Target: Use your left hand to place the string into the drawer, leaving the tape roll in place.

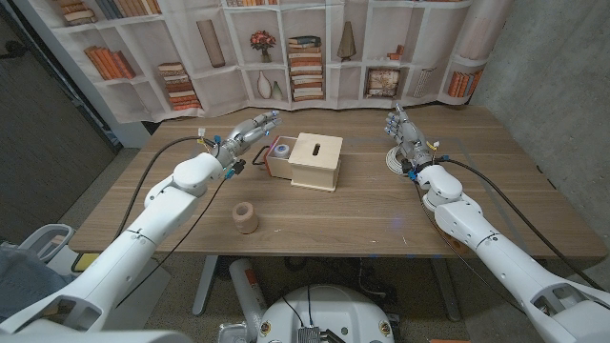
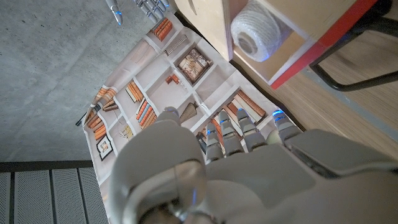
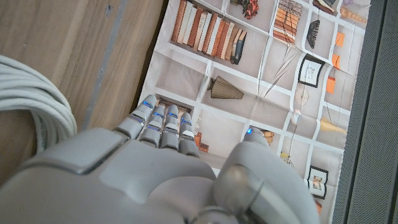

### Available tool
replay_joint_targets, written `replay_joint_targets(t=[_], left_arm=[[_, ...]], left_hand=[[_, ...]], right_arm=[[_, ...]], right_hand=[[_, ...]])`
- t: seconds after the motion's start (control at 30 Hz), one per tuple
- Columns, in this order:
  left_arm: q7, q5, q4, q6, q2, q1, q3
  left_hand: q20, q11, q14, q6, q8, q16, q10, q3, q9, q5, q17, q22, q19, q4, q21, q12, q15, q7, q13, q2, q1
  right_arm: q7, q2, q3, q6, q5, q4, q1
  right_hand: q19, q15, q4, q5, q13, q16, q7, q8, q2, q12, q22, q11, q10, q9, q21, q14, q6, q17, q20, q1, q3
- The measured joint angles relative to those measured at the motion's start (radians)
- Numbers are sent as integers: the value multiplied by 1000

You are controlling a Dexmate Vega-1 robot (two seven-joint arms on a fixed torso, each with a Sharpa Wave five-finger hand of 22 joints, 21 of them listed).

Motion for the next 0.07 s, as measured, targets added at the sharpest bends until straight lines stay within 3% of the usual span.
replay_joint_targets(t=[0.07], left_arm=[[3,-2,-7,0,2,6,-4]], left_hand=[[0,0,0,0,0,0,0,0,0,0,0,0,0,0,0,0,0,0,0,0,0]], right_arm=[[1,0,0,1,0,0,0]], right_hand=[[0,0,0,0,0,0,0,0,0,0,0,-1,1,0,0,0,0,0,0,0,0]])
